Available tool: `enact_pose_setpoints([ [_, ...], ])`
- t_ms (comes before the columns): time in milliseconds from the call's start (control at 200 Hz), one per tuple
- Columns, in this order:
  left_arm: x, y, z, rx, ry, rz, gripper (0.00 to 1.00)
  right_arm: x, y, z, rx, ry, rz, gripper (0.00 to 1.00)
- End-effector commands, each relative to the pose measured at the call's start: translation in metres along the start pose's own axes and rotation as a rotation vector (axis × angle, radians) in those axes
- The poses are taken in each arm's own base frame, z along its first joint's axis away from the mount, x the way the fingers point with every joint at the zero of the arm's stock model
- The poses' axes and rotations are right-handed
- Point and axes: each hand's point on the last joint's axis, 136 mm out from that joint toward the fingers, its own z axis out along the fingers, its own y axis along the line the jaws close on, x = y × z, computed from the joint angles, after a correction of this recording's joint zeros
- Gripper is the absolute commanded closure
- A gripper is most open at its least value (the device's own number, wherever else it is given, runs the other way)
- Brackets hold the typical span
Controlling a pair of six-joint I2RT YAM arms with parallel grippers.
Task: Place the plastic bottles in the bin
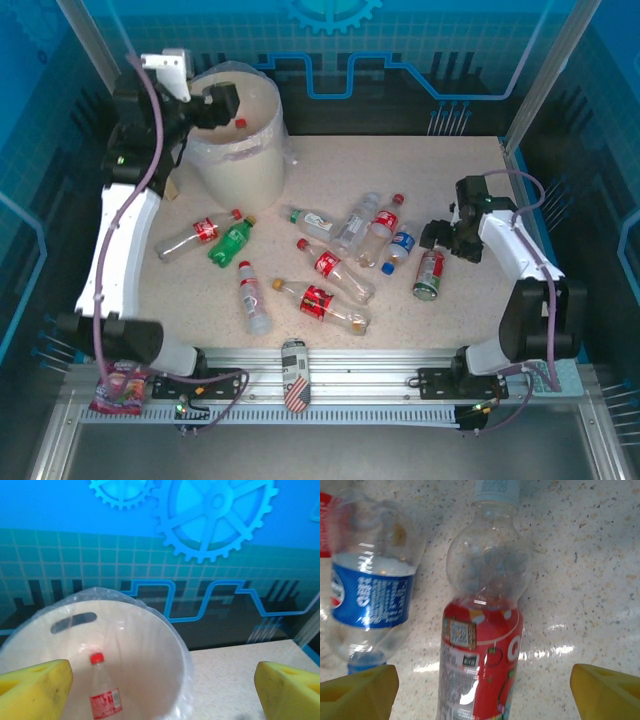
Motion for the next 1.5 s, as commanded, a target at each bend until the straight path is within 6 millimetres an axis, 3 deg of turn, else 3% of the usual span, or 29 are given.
enact_pose_setpoints([
  [0, 0.061, -0.010, -0.013, -0.009, 0.152, -0.052, 0.06, -0.007, -0.007, 0.019, 0.018, 0.001, 0.039, 0.11],
  [160, 0.130, -0.031, -0.044, 0.023, 0.328, -0.109, 0.06, -0.006, -0.010, 0.039, 0.036, 0.036, 0.041, 0.12],
  [265, 0.173, -0.050, -0.052, 0.067, 0.427, -0.183, 0.07, -0.005, -0.012, 0.052, 0.044, 0.056, 0.045, 0.12],
  [440, 0.243, -0.081, -0.043, 0.141, 0.558, -0.339, 0.07, -0.005, -0.015, 0.067, 0.058, 0.067, 0.048, 0.17],
  [620, 0.285, -0.114, -0.026, 0.199, 0.632, -0.403, 0.07, -0.006, -0.016, 0.078, 0.064, 0.077, 0.049, 0.24],
  [891, 0.300, -0.156, -0.006, 0.284, 0.687, -0.407, 0.07, -0.011, -0.019, 0.054, 0.084, 0.026, 0.017, 0.37],
  [1096, 0.293, -0.183, 0.007, 0.391, 0.707, -0.419, 0.06, -0.019, -0.003, 0.005, -0.003, -0.069, -0.004, 0.42],
  [1191, 0.290, -0.199, 0.011, 0.475, 0.713, -0.443, 0.05, -0.025, 0.024, -0.020, -0.146, -0.109, -0.004, 0.43],
  [1336, 0.294, -0.218, 0.012, 0.561, 0.763, -0.461, 0.05, -0.032, 0.085, -0.056, -0.423, -0.174, -0.022, 0.47],
  [1491, 0.295, -0.247, 0.007, 0.674, 0.780, -0.436, 0.03, -0.028, 0.139, -0.076, -0.569, -0.168, -0.095, 0.50],
])
